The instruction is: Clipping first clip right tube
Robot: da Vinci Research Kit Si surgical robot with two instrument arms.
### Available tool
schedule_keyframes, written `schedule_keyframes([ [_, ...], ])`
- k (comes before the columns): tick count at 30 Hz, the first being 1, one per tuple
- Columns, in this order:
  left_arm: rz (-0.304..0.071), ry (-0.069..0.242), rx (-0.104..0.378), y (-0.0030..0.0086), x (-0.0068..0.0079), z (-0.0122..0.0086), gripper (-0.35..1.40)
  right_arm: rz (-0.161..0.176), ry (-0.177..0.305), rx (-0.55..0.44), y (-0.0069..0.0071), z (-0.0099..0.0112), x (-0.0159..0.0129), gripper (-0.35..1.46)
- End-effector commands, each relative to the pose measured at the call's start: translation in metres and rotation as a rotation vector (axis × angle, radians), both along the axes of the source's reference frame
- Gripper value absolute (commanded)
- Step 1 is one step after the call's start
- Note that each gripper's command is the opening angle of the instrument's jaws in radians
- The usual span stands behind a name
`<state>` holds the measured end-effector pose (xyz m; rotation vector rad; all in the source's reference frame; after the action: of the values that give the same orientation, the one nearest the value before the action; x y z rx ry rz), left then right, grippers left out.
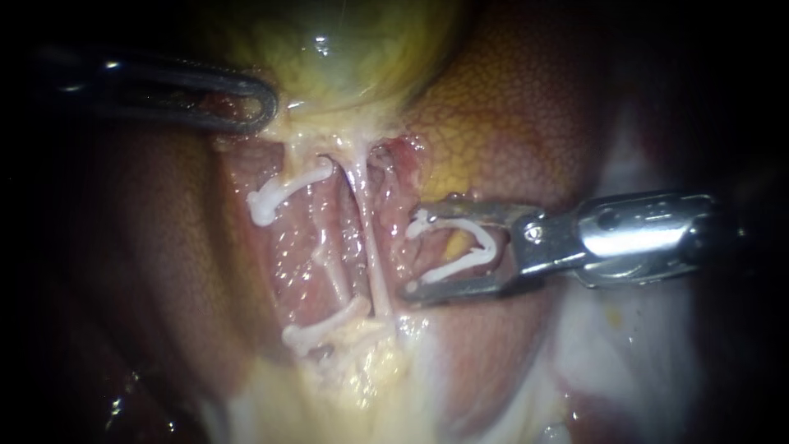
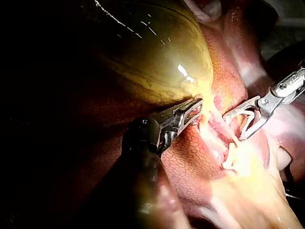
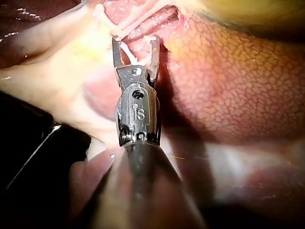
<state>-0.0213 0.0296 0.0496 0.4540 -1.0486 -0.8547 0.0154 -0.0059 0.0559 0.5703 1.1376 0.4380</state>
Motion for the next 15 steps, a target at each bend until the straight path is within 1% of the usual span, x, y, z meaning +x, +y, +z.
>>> schedule_keyframes([
  [1,0.000,0.000,0.000,0.0000,0.0000,-0.0001,-0.35,0.000,0.015,0.018,-0.0001,0.0002,0.0003,0.50],
  [3,0.000,0.000,0.000,0.0000,0.0000,-0.0001,-0.35,0.005,0.040,0.052,-0.0003,0.0004,0.0007,0.49],
  [4,0.000,0.000,0.000,0.0000,0.0000,-0.0001,-0.35,0.006,0.068,0.083,-0.0004,0.0005,0.0011,0.49],
  [5,0.000,0.000,0.000,0.0000,0.0000,-0.0001,-0.35,0.010,0.078,0.094,-0.0004,0.0005,0.0012,0.49],
  [7,0.000,0.000,0.000,0.0000,0.0000,-0.0001,-0.35,0.015,0.115,0.135,-0.0004,0.0006,0.0017,0.49],
  [12,0.000,0.000,0.000,0.0000,0.0000,-0.0001,-0.35,0.001,0.187,0.221,-0.0006,0.0007,0.0025,0.49],
  [15,0.000,0.000,0.000,-0.0001,0.0000,-0.0002,-0.35,-0.015,0.237,0.262,-0.0009,0.0009,0.0027,0.48],
])
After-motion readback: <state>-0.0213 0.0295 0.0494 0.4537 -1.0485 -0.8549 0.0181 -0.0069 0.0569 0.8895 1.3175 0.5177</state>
